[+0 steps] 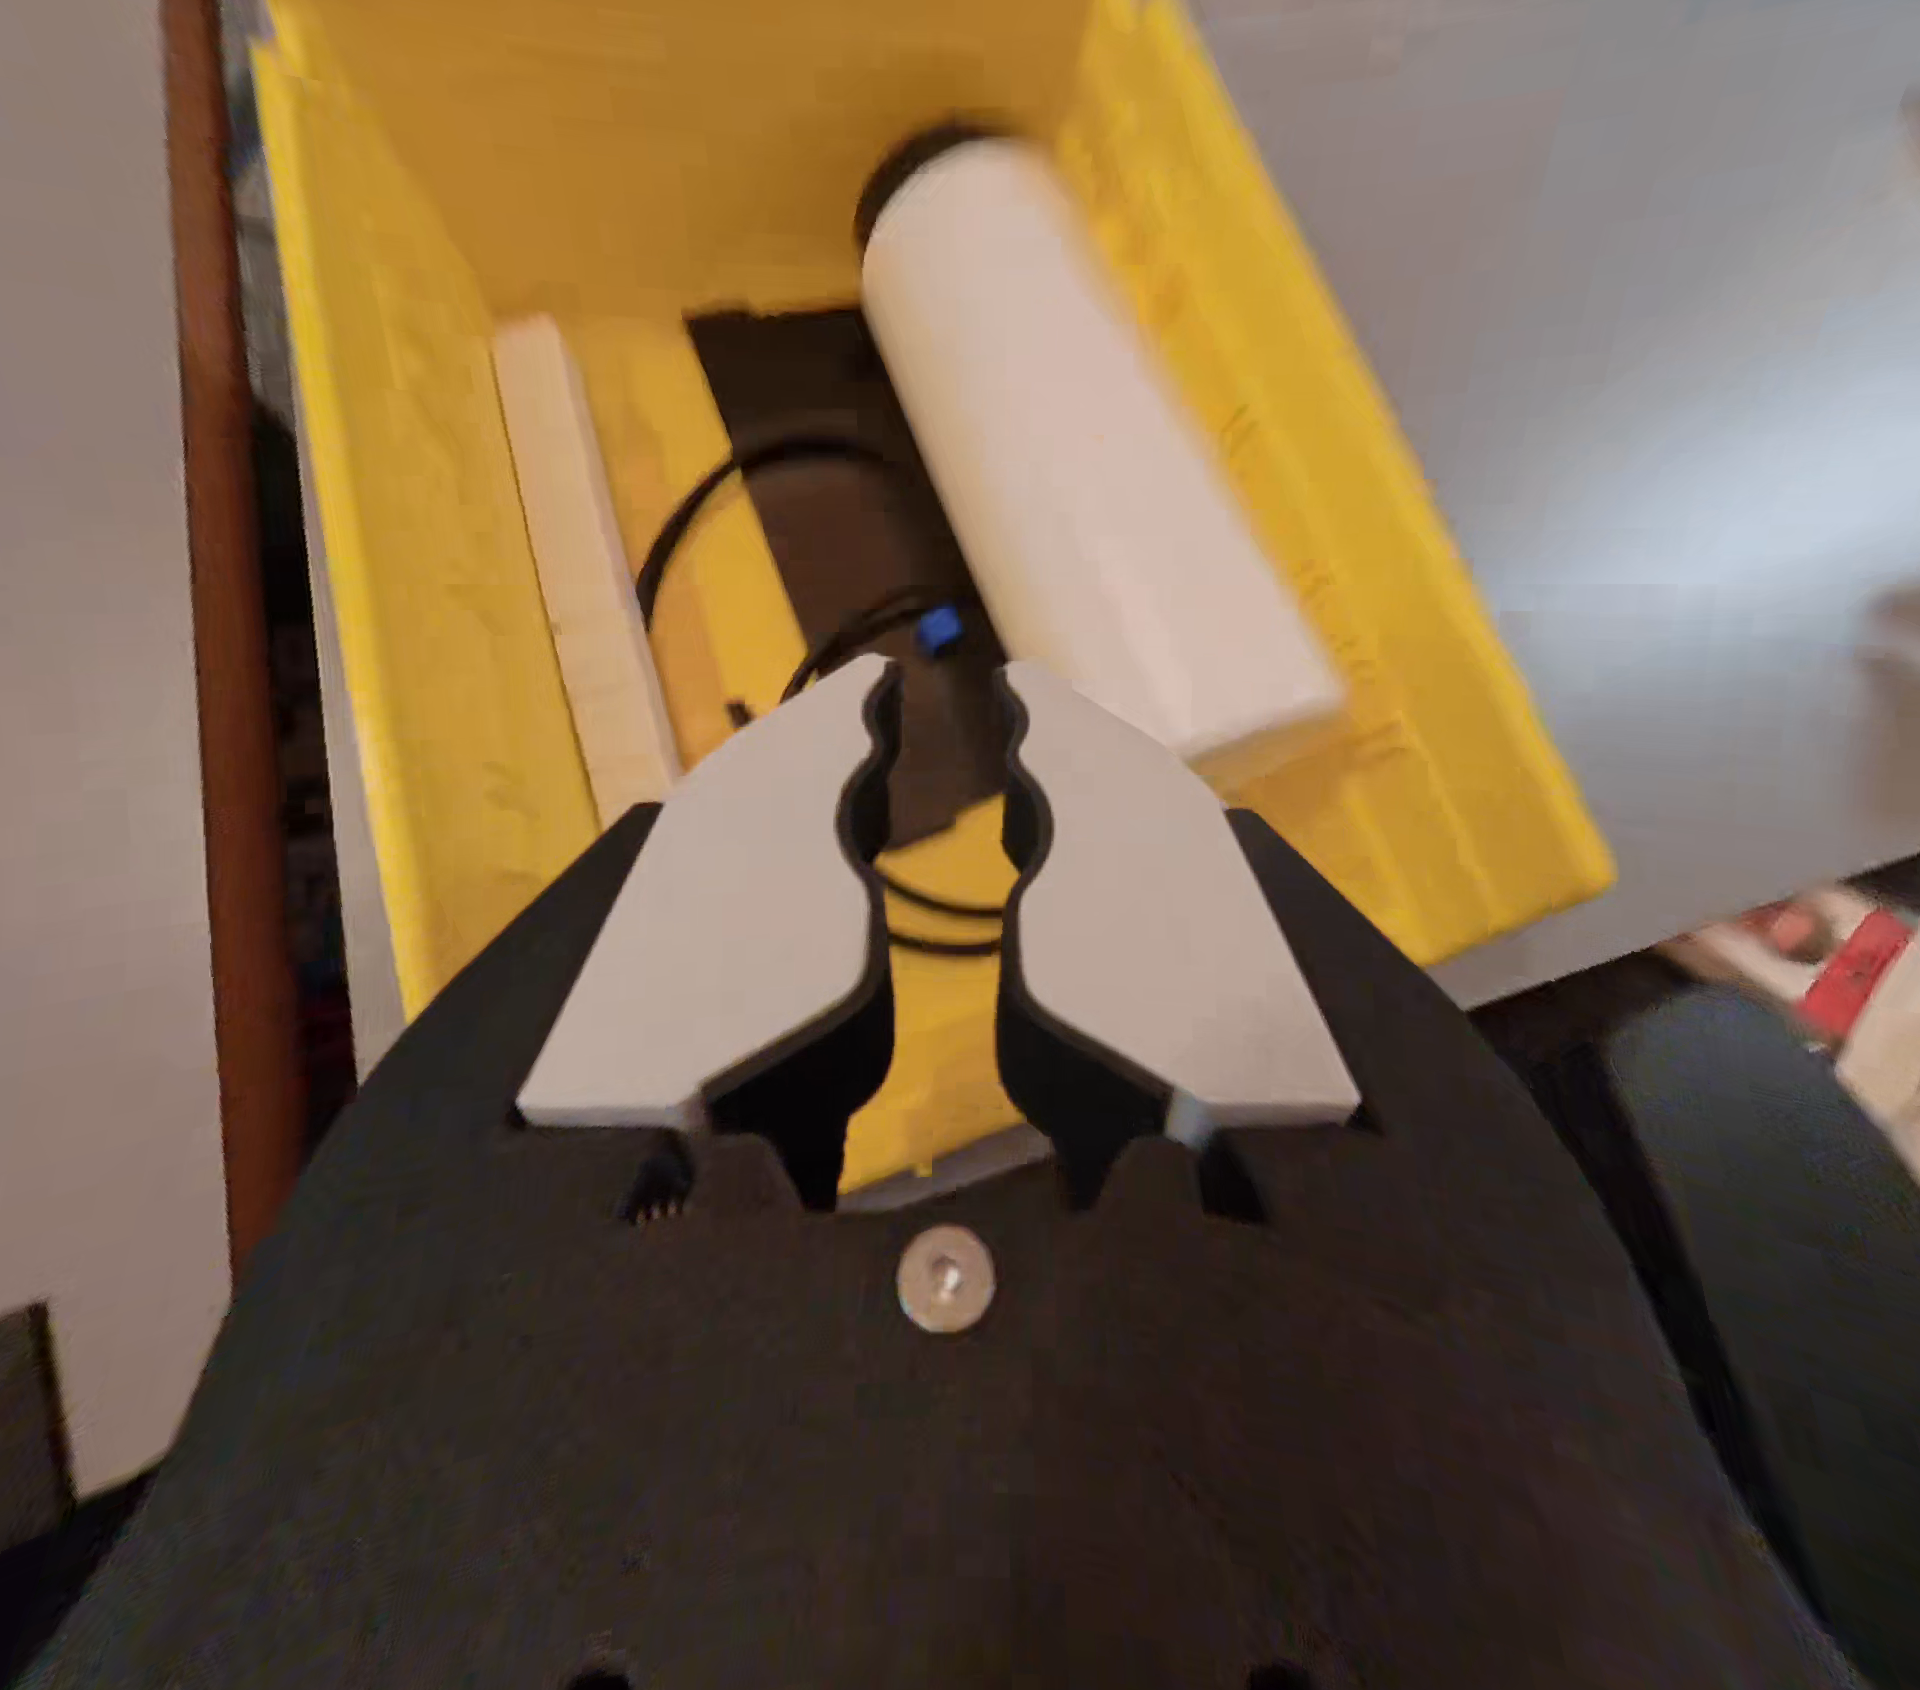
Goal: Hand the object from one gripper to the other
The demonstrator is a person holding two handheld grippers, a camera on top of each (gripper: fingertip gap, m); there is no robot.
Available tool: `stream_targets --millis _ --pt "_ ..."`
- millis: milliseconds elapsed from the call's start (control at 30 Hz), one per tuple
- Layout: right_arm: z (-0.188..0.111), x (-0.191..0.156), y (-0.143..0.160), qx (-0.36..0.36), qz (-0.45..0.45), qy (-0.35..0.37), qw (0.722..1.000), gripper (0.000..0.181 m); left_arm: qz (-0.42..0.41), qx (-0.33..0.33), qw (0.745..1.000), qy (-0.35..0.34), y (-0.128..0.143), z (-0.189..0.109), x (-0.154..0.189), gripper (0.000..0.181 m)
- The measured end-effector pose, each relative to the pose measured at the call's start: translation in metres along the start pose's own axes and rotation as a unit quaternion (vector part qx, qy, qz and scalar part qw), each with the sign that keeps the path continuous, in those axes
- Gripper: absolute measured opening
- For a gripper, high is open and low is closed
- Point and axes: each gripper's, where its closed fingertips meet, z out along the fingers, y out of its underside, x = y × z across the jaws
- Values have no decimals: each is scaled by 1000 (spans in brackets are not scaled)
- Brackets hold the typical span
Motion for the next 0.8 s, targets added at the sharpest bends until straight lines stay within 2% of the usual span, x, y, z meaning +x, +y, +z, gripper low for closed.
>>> stream_targets --millis 100,200,467,633,733,767,800 --pt "2 -2 2 -2 9 -7 1000 11 20 -87 995 -51 24 20 -15 20" --pt "1 -2 1 -2 4 -6 1000 11 32 -144 985 -90 33 34 -31 22" --pt "0 -2 0 3 11 -11 1000 11 55 -210 972 -87 43 62 -33 28" --pt "1 -2 0 2 11 -13 1000 11 98 -258 952 -134 55 73 -49 33" --pt "1 -2 0 2 12 -13 1000 11 90 -243 959 -117 49 80 -44 30" --pt "1 -2 0 3 13 -13 1000 11 88 -248 959 -108 50 80 -42 21" --pt "1 -2 0 3 13 -13 1000 11 91 -249 958 -107 50 80 -41 4"
